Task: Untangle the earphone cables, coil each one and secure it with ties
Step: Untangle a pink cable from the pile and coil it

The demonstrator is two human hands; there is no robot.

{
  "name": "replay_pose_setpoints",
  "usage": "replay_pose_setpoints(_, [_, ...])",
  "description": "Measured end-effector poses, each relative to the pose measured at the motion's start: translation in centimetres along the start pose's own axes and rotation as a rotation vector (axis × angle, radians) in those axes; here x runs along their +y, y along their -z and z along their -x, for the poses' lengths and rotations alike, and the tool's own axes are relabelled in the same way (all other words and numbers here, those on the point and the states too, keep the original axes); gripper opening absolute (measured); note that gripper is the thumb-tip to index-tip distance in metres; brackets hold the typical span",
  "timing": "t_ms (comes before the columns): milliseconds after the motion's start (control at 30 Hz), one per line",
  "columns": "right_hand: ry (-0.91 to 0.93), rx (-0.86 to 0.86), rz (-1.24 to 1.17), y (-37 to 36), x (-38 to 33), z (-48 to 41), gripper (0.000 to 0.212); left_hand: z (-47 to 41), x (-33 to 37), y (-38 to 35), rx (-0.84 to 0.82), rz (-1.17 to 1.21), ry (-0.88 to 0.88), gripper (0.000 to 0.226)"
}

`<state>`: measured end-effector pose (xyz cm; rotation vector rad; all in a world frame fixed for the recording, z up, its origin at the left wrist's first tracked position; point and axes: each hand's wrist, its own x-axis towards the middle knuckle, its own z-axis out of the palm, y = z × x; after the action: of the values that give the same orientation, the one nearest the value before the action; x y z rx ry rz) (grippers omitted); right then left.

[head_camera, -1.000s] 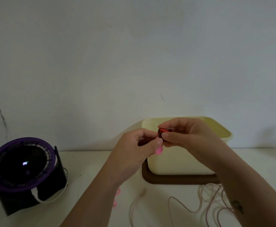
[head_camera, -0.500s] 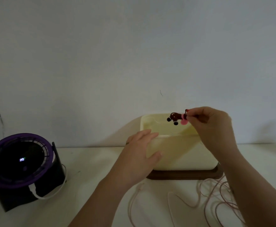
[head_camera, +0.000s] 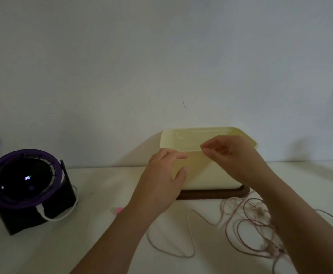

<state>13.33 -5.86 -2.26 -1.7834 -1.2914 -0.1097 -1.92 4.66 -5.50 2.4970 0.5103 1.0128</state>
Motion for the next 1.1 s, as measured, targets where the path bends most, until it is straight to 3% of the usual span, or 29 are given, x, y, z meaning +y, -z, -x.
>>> replay_pose_setpoints(167, [-0.067, -0.388, 0.122, 1.1, 1.2, 3.9, 0.015, 3.0, 0.7, -2.3, -0.567, -0.068, 0.28, 0.047])
replay_pose_setpoints(233, [-0.108, -0.521, 0.112, 0.8, 1.8, 5.5, 0.028, 3.7, 0.8, -3.3, -0.587, -0.041, 0.326, 0.034])
replay_pose_setpoints(333, [-0.098, -0.598, 0.117, 0.3, 2.1, 7.3, 0.049, 3.5, 2.4, -3.1, -0.429, 0.244, 0.367, 0.022])
replay_pose_setpoints(433, [-0.104, -0.551, 0.135, 0.9, 1.5, 7.4, 0.031, 2.5, 4.8, -0.9, -0.144, 0.635, 0.349, 0.025])
replay_pose_setpoints(500, [-0.141, -0.438, 0.165, 2.1, 1.6, 6.6, 0.018, 1.9, 6.2, 1.0, 0.033, 0.759, 0.322, 0.024])
replay_pose_setpoints(667, [-0.257, -0.314, 0.244, 6.4, 2.5, 4.3, 0.025, -0.2, 7.4, 5.5, 0.372, 1.128, 0.355, 0.029])
replay_pose_setpoints(833, [-0.341, -0.491, 0.52, 9.5, 3.0, 2.6, 0.032, -1.6, 7.7, 8.4, 0.533, 1.191, 0.389, 0.03])
replay_pose_setpoints(1100, [-0.19, -0.396, 0.779, 12.3, -0.9, -0.8, 0.03, -3.6, 9.0, 11.2, 0.66, 1.091, 0.304, 0.037])
